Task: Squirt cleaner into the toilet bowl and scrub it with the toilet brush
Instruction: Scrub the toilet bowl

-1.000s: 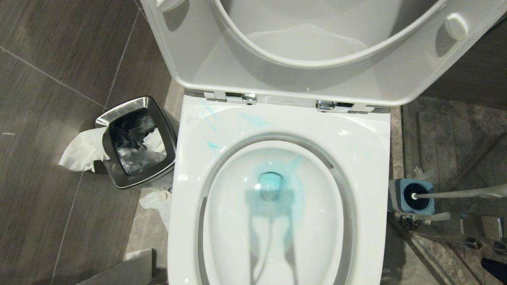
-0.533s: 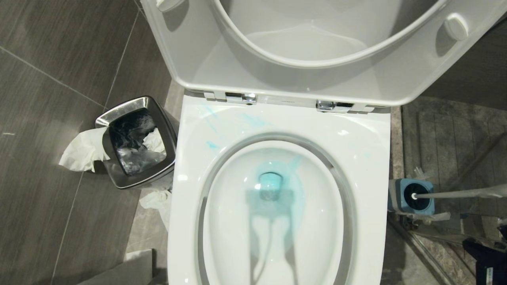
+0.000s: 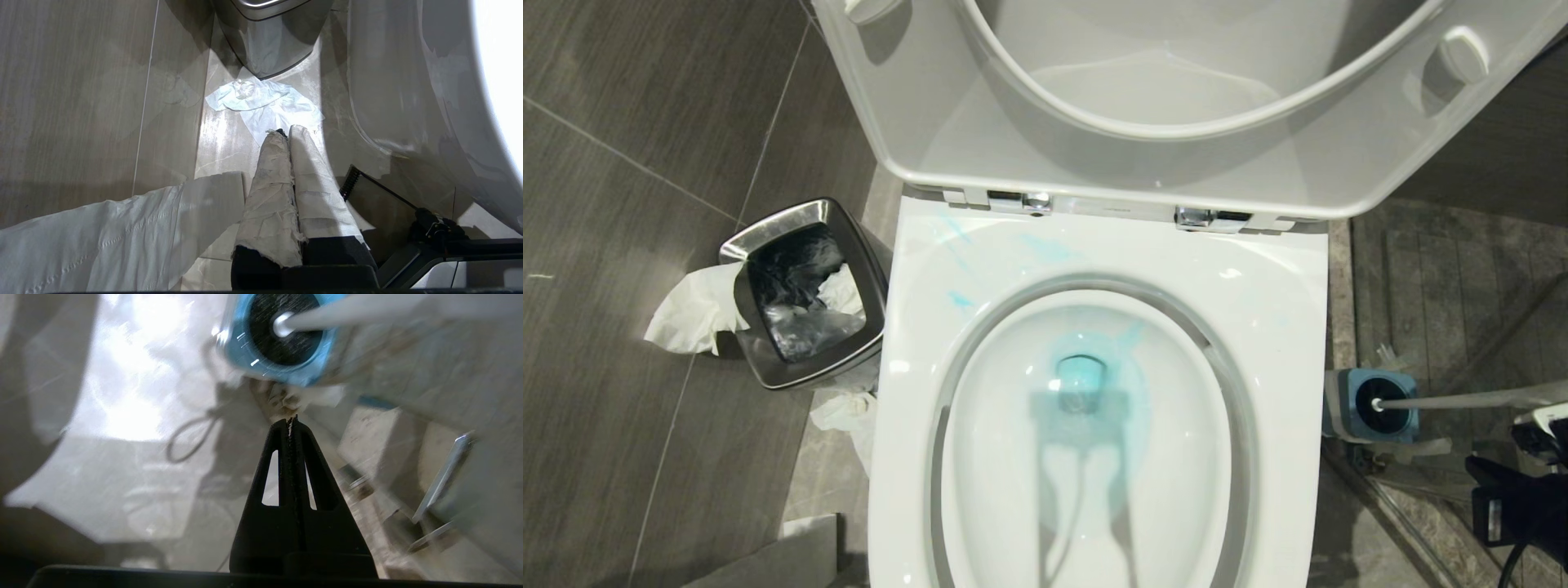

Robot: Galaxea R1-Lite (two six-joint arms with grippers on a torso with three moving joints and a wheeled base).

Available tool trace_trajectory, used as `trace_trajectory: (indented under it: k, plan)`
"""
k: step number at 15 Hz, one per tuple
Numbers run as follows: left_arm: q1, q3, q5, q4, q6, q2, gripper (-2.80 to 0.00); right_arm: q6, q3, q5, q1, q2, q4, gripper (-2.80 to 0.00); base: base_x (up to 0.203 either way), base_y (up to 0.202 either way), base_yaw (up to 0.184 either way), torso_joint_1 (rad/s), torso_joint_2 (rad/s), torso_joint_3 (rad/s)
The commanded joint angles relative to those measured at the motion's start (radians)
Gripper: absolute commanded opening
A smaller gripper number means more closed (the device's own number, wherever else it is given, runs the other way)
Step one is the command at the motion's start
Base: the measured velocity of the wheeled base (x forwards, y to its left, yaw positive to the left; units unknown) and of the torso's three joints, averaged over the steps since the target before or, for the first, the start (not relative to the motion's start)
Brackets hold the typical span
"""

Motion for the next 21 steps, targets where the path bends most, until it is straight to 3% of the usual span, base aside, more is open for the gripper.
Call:
trace_trajectory:
  k: [1,3,4,5,21]
  plan:
    - [0.0,0.0,0.0,0.0,0.001,0.0,-2.8,-0.002,-0.001,-0.001,0.0,0.044,-0.033,-2.8,0.0,0.0,0.0,0.0,0.0,0.0]
    - [0.0,0.0,0.0,0.0,0.001,0.0,-2.8,-0.002,0.002,-0.001,0.0,0.042,-0.034,-2.8,0.0,0.0,0.0,0.0,0.0,0.0]
    - [0.0,0.001,0.0,0.0,0.001,0.002,-2.8,-0.005,0.002,-0.001,0.0,0.04,-0.034,-2.35,0.0,0.0,0.0,0.0,0.0,0.0]
    - [0.0,0.001,0.0,0.0,0.001,0.0,-2.8,-0.013,0.001,-0.001,0.0,0.04,-0.035,0.0,0.0,0.0,0.0,0.0,0.0,0.0]
    - [0.0,0.0,0.0,0.0,0.001,0.001,-2.8,-0.03,-0.062,-0.004,-0.025,-0.092,-0.058,0.0,0.0,0.0,0.0,0.0,0.0,0.0]
